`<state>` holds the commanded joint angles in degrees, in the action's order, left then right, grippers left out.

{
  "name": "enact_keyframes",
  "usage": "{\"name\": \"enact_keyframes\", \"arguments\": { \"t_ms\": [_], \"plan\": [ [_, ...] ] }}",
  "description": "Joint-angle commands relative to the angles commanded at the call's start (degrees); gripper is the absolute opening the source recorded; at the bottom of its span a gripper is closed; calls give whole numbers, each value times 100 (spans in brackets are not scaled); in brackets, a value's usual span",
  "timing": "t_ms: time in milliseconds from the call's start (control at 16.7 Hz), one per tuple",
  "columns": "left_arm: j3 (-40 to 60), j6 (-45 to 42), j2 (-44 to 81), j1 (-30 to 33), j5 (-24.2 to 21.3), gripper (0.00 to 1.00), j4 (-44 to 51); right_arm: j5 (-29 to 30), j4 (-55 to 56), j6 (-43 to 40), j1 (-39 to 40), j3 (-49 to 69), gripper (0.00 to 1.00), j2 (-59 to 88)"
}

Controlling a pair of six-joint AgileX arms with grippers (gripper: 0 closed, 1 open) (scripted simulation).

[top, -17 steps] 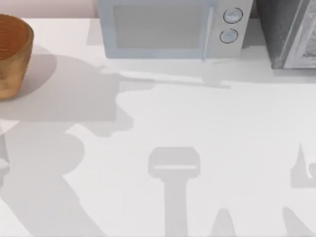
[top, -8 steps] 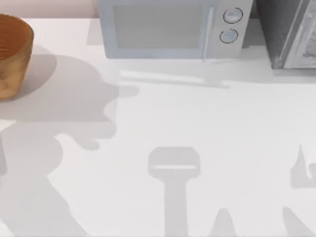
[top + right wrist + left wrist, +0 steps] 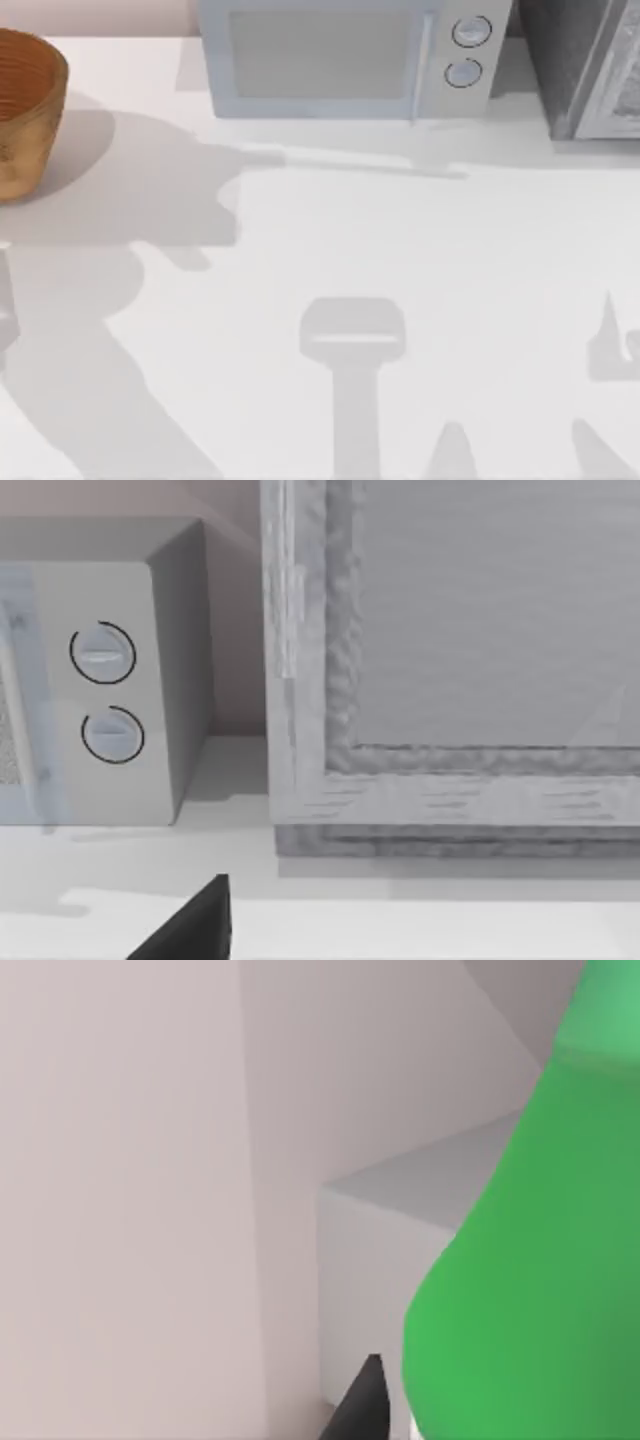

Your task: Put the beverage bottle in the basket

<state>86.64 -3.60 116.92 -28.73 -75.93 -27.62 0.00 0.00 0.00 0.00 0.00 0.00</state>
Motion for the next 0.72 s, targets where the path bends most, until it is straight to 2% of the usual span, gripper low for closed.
{"name": "enact_keyframes", "arguments": {
  "t_ms": [360,720],
  "plan": [
    [-51,37,106,147,154,0,-210,0,0,0,0,0,100,0],
    [-51,37,106,147,154,45,-210,0,0,0,0,0,100,0]
  ]
}}
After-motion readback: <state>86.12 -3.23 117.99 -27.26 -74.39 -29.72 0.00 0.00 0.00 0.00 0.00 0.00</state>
